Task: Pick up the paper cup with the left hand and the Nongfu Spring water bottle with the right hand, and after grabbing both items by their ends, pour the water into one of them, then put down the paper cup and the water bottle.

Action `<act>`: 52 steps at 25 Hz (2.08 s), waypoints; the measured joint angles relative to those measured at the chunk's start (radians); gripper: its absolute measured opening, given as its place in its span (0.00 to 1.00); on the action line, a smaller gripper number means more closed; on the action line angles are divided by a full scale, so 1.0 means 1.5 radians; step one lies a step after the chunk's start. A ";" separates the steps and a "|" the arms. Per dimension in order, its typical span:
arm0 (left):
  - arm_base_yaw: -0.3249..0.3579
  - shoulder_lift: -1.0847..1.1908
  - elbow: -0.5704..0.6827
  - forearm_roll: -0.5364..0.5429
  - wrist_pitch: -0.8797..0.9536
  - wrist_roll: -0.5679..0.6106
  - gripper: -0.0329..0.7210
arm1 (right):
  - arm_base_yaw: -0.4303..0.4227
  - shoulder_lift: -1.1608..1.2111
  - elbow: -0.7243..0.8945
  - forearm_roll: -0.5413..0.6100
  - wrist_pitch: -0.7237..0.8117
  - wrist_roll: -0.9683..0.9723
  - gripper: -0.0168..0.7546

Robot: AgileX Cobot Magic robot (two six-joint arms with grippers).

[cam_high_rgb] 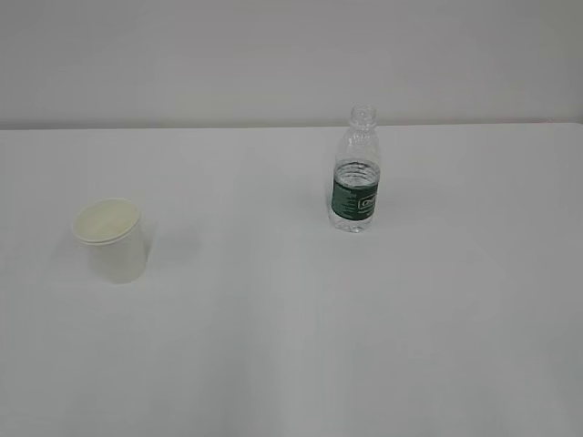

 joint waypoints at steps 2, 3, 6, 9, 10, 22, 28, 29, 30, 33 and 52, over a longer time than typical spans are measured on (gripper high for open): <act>0.000 0.000 0.000 0.000 0.000 0.000 0.82 | 0.000 0.000 0.000 0.000 0.000 0.000 0.70; 0.000 0.000 0.000 0.000 0.000 0.000 0.82 | 0.000 0.000 0.000 0.000 0.000 0.000 0.70; 0.000 0.000 0.000 0.000 0.000 0.000 0.82 | 0.000 0.000 0.000 0.000 0.000 0.000 0.70; 0.000 0.000 0.000 0.000 0.000 0.000 0.82 | 0.000 0.000 0.000 0.000 0.000 0.000 0.70; 0.000 0.000 0.000 0.000 0.000 0.000 0.82 | 0.000 0.000 0.000 0.000 0.000 0.000 0.70; 0.000 0.000 0.000 0.000 0.000 0.000 0.82 | 0.000 0.000 0.000 0.000 0.000 0.000 0.70; 0.000 0.000 0.000 -0.003 -0.003 0.000 0.82 | 0.000 0.000 0.000 0.000 0.000 0.000 0.70; 0.000 0.000 -0.003 -0.012 -0.010 0.000 0.82 | 0.000 0.000 0.000 0.000 -0.002 0.000 0.70; 0.000 0.000 -0.008 -0.020 -0.025 0.000 0.82 | 0.000 0.000 -0.003 0.000 -0.008 0.000 0.70; 0.000 0.016 -0.026 -0.065 -0.080 0.000 0.79 | 0.000 0.000 -0.022 0.017 -0.064 0.000 0.70; 0.000 0.341 -0.099 -0.150 -0.503 0.031 0.73 | 0.000 0.233 -0.038 0.125 -0.565 0.000 0.70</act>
